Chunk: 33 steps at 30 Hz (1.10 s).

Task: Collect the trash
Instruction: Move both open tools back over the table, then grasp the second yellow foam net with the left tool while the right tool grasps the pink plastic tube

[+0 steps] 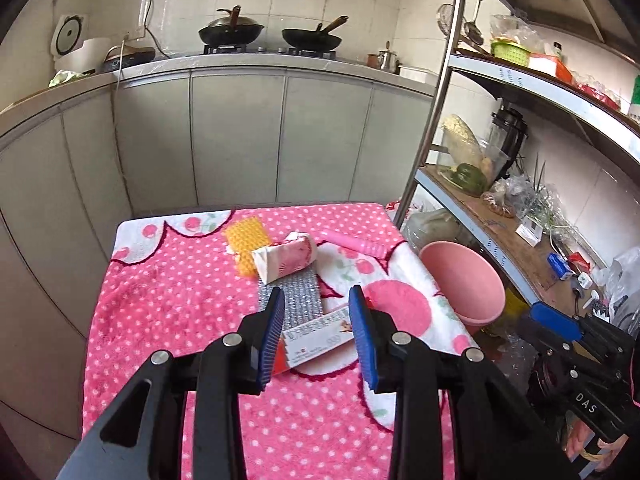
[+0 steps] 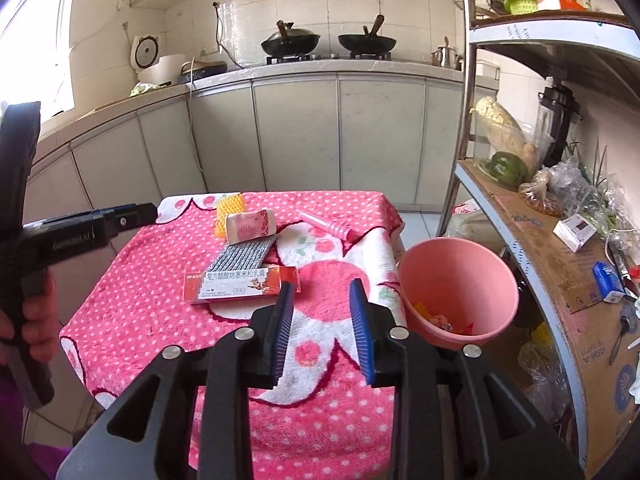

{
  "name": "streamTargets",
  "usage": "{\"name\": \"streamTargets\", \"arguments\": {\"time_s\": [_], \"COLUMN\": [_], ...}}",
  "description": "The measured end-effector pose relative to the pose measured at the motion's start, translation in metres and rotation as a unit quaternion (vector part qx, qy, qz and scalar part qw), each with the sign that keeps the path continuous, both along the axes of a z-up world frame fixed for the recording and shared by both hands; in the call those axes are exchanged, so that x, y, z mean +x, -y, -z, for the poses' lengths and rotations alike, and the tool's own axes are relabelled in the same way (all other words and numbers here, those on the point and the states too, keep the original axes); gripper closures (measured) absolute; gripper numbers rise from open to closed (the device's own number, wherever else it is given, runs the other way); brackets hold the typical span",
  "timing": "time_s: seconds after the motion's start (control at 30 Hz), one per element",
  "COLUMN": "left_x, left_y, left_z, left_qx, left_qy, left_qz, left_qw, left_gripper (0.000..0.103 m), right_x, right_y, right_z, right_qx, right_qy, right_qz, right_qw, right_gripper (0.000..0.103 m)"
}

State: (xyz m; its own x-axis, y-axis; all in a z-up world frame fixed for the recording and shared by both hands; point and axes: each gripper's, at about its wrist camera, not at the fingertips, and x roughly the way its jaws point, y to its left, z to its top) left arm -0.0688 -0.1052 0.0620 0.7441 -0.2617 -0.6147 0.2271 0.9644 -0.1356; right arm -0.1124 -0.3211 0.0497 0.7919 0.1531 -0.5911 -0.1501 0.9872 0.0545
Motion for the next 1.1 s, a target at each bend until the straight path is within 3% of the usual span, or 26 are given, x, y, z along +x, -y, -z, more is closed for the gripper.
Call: {"name": "streamTargets", "arguments": {"time_s": [0.4, 0.57, 0.7, 0.9, 1.03, 1.1], "left_x": [0.107, 0.161, 0.196, 0.224, 0.236, 0.239], "left_y": [-0.072, -0.076, -0.072, -0.065, -0.064, -0.062], "left_z": [0.037, 0.057, 0.079, 0.107, 0.123, 0.127], "left_qx": [-0.032, -0.076, -0.079, -0.073, -0.121, -0.131], "left_qy": [-0.092, -0.157, -0.194, -0.228, -0.263, -0.266], "left_qz": [-0.073, -0.083, -0.098, -0.103, -0.090, -0.088], "left_qw": [0.9925, 0.9812, 0.9729, 0.9654, 0.9531, 0.9509], "left_gripper": [0.071, 0.068, 0.062, 0.061, 0.061, 0.061], "right_x": [0.072, 0.101, 0.121, 0.153, 0.176, 0.189], "right_y": [-0.019, -0.020, -0.016, -0.010, -0.007, -0.005], "right_z": [0.036, 0.050, 0.058, 0.061, 0.061, 0.063], "right_qx": [0.025, 0.030, 0.038, 0.042, 0.033, 0.024], "right_qy": [-0.051, -0.071, -0.087, -0.095, -0.093, -0.096], "right_qz": [-0.040, -0.048, -0.050, -0.055, -0.063, -0.067], "right_qw": [0.998, 0.996, 0.994, 0.993, 0.993, 0.993], "right_gripper": [0.073, 0.073, 0.073, 0.070, 0.066, 0.066]}}
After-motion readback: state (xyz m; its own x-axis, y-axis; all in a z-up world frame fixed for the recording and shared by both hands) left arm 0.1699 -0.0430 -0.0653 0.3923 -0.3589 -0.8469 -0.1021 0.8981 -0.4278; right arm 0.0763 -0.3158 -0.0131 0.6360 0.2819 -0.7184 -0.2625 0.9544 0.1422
